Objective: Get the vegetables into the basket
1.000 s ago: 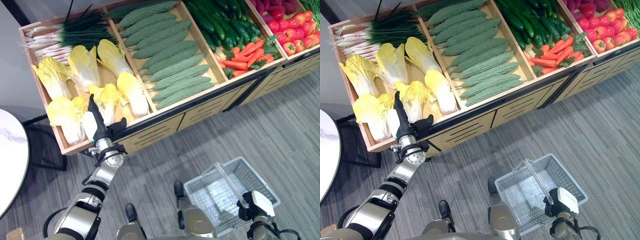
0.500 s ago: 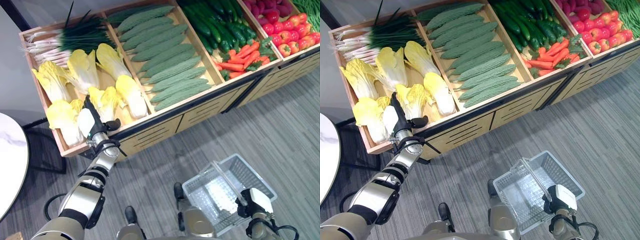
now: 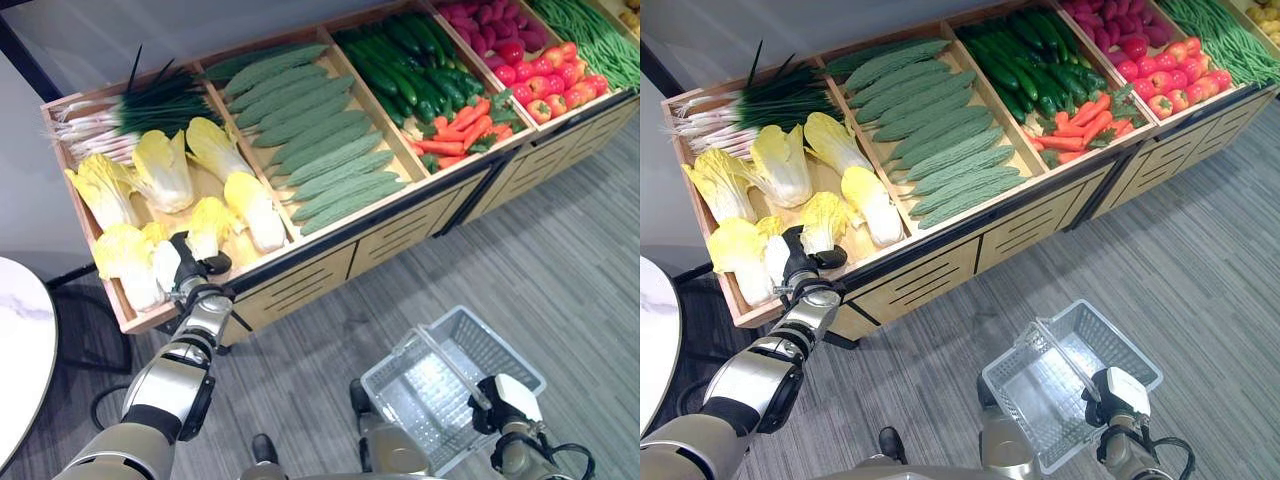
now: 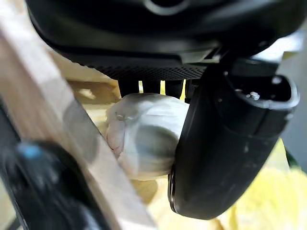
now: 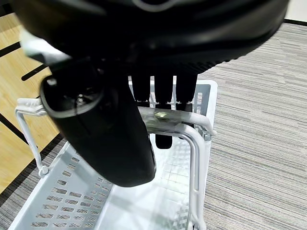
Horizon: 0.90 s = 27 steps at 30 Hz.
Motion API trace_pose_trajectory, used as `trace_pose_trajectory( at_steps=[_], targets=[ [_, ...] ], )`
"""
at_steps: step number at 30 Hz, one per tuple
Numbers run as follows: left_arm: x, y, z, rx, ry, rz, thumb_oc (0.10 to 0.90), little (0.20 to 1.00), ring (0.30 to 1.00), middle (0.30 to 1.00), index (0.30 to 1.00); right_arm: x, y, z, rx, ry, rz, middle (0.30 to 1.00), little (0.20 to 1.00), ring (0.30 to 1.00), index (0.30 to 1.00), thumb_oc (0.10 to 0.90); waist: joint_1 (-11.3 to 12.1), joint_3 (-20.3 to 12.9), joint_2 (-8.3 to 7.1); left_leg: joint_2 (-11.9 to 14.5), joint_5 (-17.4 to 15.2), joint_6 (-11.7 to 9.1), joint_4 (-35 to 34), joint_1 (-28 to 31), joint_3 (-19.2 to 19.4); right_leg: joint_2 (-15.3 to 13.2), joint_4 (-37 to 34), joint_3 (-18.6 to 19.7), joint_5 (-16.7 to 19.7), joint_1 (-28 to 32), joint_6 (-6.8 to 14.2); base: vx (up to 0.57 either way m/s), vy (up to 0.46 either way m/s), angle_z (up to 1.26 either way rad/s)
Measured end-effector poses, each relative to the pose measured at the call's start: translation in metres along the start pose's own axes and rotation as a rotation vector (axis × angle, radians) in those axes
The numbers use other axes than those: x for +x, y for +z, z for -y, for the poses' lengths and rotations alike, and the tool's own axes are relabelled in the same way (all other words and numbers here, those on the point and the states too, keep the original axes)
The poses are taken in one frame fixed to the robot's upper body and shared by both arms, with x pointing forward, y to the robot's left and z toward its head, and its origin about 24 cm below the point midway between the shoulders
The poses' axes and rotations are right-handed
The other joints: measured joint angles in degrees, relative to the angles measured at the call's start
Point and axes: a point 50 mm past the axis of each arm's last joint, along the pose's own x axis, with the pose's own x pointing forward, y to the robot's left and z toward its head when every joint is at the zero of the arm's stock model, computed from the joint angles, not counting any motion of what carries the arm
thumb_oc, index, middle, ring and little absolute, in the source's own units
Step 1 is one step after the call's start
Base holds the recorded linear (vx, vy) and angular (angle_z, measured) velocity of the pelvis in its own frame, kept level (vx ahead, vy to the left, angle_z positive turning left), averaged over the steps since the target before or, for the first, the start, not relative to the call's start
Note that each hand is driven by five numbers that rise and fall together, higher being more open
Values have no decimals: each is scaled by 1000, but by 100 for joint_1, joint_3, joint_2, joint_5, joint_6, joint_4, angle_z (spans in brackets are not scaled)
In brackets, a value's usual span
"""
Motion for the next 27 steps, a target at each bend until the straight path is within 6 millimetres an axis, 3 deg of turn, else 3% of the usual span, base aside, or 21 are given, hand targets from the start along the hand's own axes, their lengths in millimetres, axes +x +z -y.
trace_pose_trajectory(
  at_steps=[5,7,10,12,14,16,19,21,27],
  targets=[
    [-11,8,3,-173,17,6,400,300,300,300,300,-4,-7,-4,-11,13,-29,300,300,300,300,400,37,31,-56,1,14,-9,-5,-13,-76,-19,1,-89,-3,41,3,-35,2,9],
    [-21,27,-4,-281,34,105,400,300,300,300,300,-7,-9,-7,-8,22,-31,300,300,300,300,400,74,80,-136,8,24,-13,-1,-23,-130,-23,2,-136,-1,59,0,-24,4,14],
    [-36,73,-20,-441,95,343,400,300,300,300,300,-13,-17,-12,-12,39,-51,300,300,300,300,400,116,153,-289,7,47,-13,1,25,-279,-51,-1,-277,-14,197,12,-12,14,23],
    [-38,88,-32,-497,128,398,400,300,300,300,300,-12,-16,-11,-3,34,-53,300,300,300,300,400,109,170,-300,-11,38,-5,-4,32,-287,-76,-4,-287,-56,215,49,-2,24,8],
    [-51,117,-51,-658,145,536,400,300,300,300,300,-15,-18,-15,-3,62,-53,300,300,300,300,400,176,181,-303,-13,38,-4,-23,25,-323,-85,-7,-326,-74,235,70,0,20,8],
    [-58,130,-62,-722,132,629,400,300,300,300,300,-15,-17,-15,-2,71,-53,300,300,300,300,400,229,181,-291,-23,39,-3,-19,34,-331,-97,-9,-324,-60,243,51,-17,45,1],
    [-90,115,-70,-780,-190,725,400,300,300,300,300,-17,-23,-13,40,64,-77,300,300,300,300,400,280,211,-239,-57,32,9,-13,49,-371,-134,1,-357,-48,285,37,-12,49,8],
    [-93,100,-58,-857,-444,631,400,300,300,300,300,-17,-26,-12,47,80,-93,300,300,300,300,400,376,210,-213,-98,23,25,-1,106,-388,-179,-6,-378,-63,350,56,-1,31,9],
    [-93,43,-41,-953,-753,325,400,300,300,300,300,-15,-27,-9,74,103,-113,300,300,300,300,400,389,210,-89,-143,5,54,-27,119,-388,-223,-31,-354,-117,356,128,0,19,0]
  ],
)
